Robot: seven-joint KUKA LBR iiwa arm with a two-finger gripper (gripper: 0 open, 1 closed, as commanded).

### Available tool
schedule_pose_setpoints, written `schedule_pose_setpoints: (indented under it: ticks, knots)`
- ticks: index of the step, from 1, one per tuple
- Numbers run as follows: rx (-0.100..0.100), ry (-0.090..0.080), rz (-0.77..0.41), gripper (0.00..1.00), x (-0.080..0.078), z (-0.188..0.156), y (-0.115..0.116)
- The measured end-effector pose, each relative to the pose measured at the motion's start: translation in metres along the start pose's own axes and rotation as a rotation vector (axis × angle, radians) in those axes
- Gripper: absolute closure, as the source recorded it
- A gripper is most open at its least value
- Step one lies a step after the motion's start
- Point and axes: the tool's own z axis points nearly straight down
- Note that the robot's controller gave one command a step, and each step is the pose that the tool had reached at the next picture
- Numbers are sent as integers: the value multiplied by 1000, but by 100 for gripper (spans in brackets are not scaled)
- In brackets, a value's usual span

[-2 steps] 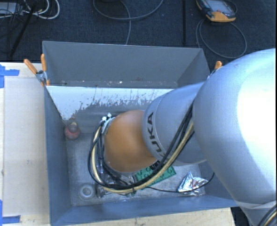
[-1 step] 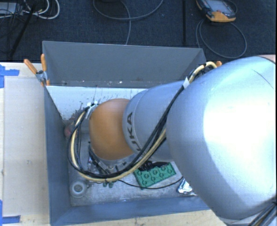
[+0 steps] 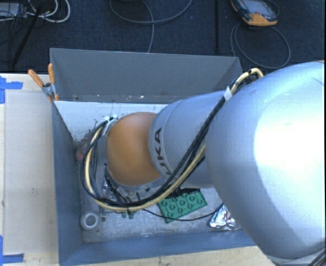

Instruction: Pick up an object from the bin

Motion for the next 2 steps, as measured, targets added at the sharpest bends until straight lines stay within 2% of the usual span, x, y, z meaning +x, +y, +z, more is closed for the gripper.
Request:
schedule_pose_setpoints:
  ticks: [1, 2]
  knots:
    - [4, 2, 2, 0, 0, 1, -2]
    - [0, 1, -225, 0, 9, 20, 9]
